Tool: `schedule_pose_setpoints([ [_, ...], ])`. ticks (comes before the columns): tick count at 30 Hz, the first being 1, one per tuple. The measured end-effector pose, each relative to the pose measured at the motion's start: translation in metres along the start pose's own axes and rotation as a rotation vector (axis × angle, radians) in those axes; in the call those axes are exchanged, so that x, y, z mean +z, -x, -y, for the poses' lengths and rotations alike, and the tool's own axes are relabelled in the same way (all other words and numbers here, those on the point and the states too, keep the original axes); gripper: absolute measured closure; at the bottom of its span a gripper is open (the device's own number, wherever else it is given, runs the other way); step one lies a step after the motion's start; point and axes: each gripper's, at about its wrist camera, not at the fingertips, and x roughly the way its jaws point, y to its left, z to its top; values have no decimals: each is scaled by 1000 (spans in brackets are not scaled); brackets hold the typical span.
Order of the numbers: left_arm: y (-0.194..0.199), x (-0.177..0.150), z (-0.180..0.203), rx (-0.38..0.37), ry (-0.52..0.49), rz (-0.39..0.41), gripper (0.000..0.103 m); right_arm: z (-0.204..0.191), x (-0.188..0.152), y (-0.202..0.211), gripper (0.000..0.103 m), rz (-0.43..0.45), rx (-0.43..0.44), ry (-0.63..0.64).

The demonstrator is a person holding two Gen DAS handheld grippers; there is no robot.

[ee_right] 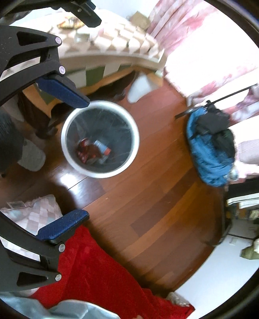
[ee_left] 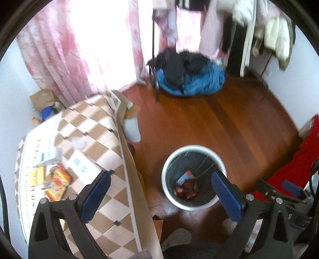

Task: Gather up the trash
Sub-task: 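Move both grippers back over the table, then grasp the white barcode box with the right gripper while the left grasps the bread slice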

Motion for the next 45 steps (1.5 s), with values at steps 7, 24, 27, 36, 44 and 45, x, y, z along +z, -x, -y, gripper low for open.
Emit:
schedule_pose_setpoints([
  [7,75,15,-67,40,115,137,0,-55,9,94,0,147,140,69],
  [24,-23,-109,-343,418,486,-149,0,-363,-45,-42,6,-145,199,596],
  [27,-43,-121,-352,414,478,-190,0,-390,-47,-77,8,-171,147,643],
  [36,-50,-130,-335,292,401,-237,0,-424,-47,-137,44,-210,76,716],
  [44,-37,-156,-279,74,277,-249,0,-372,-68,-119,46,-243,140,636],
  [45,-39,-159,-272,51,245,-252,0,-361,-72,-115,46,-249,149,617],
])
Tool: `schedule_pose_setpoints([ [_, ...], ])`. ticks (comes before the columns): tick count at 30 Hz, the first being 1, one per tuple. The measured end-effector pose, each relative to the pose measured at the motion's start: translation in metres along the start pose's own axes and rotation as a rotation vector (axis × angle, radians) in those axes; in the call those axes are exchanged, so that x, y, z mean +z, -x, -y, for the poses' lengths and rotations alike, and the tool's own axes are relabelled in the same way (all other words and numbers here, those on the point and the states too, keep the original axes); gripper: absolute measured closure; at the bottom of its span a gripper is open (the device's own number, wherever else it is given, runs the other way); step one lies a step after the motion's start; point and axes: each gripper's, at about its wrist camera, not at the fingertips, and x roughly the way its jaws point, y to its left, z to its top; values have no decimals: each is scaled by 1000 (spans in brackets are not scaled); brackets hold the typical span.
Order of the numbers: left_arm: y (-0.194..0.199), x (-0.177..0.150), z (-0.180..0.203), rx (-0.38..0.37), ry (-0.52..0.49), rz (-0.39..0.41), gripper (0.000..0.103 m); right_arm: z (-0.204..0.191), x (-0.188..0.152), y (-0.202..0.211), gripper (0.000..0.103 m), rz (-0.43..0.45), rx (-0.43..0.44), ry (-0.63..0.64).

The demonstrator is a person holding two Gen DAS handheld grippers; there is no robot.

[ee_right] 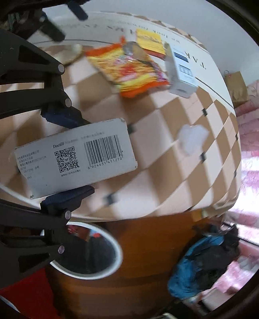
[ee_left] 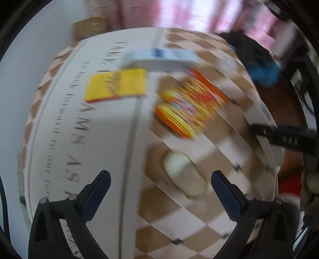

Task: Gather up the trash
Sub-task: 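Grasp the white barcode box with the right gripper while the left grasps the bread slice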

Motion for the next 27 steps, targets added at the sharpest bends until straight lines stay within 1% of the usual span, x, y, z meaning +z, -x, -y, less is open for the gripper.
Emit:
schedule_pose_setpoints([
  [1,-5,-6,8,-10,-38,-11,0,4,-9,2,46,-1,12,-12],
  [3,-15,-12,16,-16,-74,-31,1,11,-26,5,46,-4,26,-30],
  [5,-29,-15,20,-30,-89,-55,1,14,-38,5,46,-7,39,-45],
  [6,-34,-15,21,-32,-89,-64,4,16,-44,5,46,-7,41,-53],
  [7,-35,-15,23,-22,-96,-48,5,16,-48,5,46,-1,40,-58],
  [8,-35,-14,27,-18,-113,-30,11,16,-52,6,46,5,34,-58],
  [10,-35,-11,33,18,-135,-19,24,13,-58,8,46,10,36,-67],
  [12,-33,-6,35,30,-130,0,46,11,-60,9,46,12,32,-74],
  [13,-32,-4,35,28,-121,7,51,9,-64,10,46,13,29,-77],
  [14,-31,-3,34,27,-114,13,60,8,-64,10,45,13,24,-76],
  [15,-30,0,32,25,-106,16,65,5,-65,10,45,9,16,-73],
  [18,-28,4,28,14,-79,30,72,0,-61,9,44,-14,23,-69],
  [20,-27,5,25,35,-72,40,73,-3,-60,9,39,-29,42,-63],
  [25,-30,5,19,38,-48,43,75,-13,-65,12,38,-31,24,-27],
  [27,-29,5,22,43,-41,50,76,-17,-68,11,38,-30,23,-22],
])
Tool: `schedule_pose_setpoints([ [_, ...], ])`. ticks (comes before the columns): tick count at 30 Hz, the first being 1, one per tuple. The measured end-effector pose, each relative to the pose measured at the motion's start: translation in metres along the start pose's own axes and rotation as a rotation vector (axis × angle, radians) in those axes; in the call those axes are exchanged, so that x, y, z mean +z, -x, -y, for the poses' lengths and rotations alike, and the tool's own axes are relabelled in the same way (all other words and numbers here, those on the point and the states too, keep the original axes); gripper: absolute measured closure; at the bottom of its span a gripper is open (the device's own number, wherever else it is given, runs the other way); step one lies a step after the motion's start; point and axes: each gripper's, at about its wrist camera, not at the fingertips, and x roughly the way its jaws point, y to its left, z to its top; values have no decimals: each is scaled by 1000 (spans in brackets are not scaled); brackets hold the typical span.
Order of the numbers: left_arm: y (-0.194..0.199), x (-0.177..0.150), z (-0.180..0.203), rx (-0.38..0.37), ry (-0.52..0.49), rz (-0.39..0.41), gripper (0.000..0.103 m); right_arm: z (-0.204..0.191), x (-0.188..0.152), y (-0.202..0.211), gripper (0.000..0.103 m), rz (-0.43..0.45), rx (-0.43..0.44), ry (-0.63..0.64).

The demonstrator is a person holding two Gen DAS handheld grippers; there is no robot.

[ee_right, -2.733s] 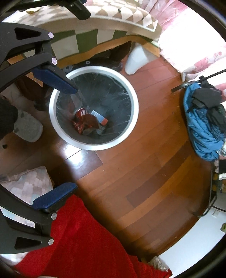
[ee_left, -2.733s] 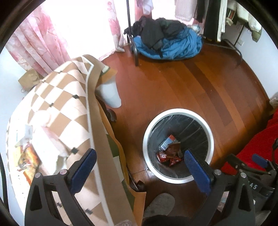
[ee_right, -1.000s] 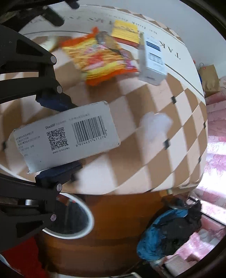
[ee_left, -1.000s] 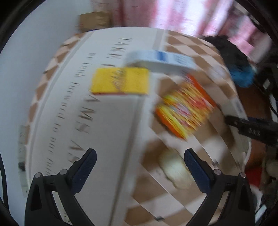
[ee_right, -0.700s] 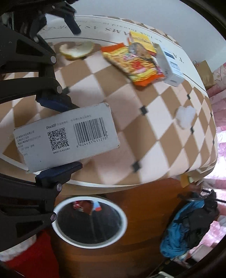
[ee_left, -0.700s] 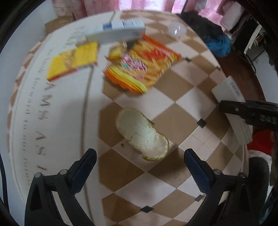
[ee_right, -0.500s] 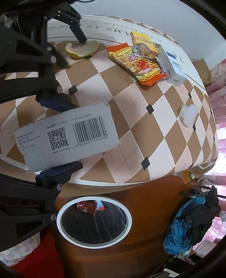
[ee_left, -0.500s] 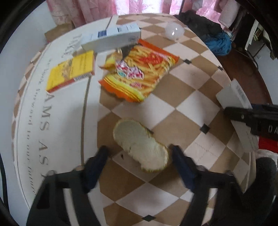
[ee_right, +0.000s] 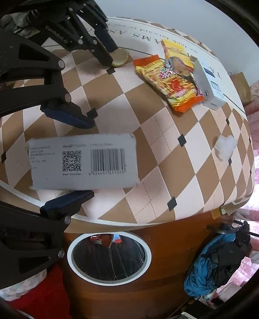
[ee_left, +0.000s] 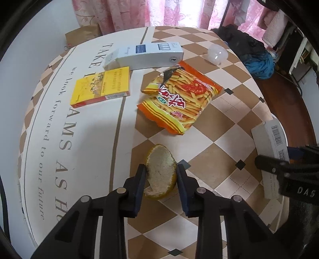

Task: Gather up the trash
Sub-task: 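Grasp the white barcode box with the right gripper while the left grasps the bread slice, then carry the box and bread slice over the bin with both grippers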

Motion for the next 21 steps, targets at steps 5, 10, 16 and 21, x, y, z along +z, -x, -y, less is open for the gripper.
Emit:
schedule_pose_setpoints([
  [5,19,-9,-7,17,-8,35,76,-7,-10,1,49,30,-10,21],
  [10,32,-9,-3,51,-21,67,76,-13,-19,5,51,51,1,19],
  [16,55,-9,1,79,-22,105,76,-12,-25,22,52,95,35,-7],
  [21,86,-5,10,95,-27,173,76,-6,-30,55,52,172,58,-26],
])
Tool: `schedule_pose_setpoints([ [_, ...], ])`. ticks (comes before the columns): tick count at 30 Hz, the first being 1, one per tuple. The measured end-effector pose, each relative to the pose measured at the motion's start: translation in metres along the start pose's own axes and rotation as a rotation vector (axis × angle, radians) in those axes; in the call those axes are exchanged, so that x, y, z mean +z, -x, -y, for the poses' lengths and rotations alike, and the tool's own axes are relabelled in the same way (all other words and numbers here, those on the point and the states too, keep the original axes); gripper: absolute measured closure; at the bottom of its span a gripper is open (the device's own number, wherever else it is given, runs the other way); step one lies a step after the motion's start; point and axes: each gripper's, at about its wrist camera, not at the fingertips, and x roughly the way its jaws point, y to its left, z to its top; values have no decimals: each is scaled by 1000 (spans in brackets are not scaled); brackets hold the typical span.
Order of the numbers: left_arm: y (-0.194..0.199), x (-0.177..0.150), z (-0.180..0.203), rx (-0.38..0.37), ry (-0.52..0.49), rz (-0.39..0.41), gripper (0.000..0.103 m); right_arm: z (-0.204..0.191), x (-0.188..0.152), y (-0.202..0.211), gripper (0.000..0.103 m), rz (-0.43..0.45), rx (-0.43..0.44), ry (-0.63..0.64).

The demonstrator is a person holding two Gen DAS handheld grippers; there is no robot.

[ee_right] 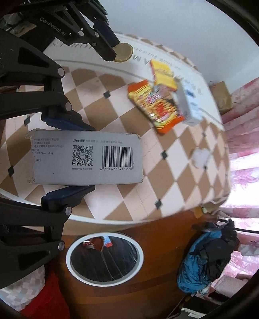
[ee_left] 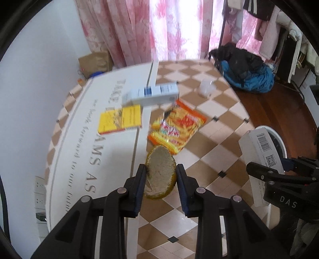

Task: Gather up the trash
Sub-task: 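Carry the box and bread slice over the bin with both grippers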

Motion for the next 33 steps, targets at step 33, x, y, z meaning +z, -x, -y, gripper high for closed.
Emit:
schedule_pose_setpoints([
  [33,18,138,287,-345,-305,57,76,302,2,146,52,272,-88,-422],
])
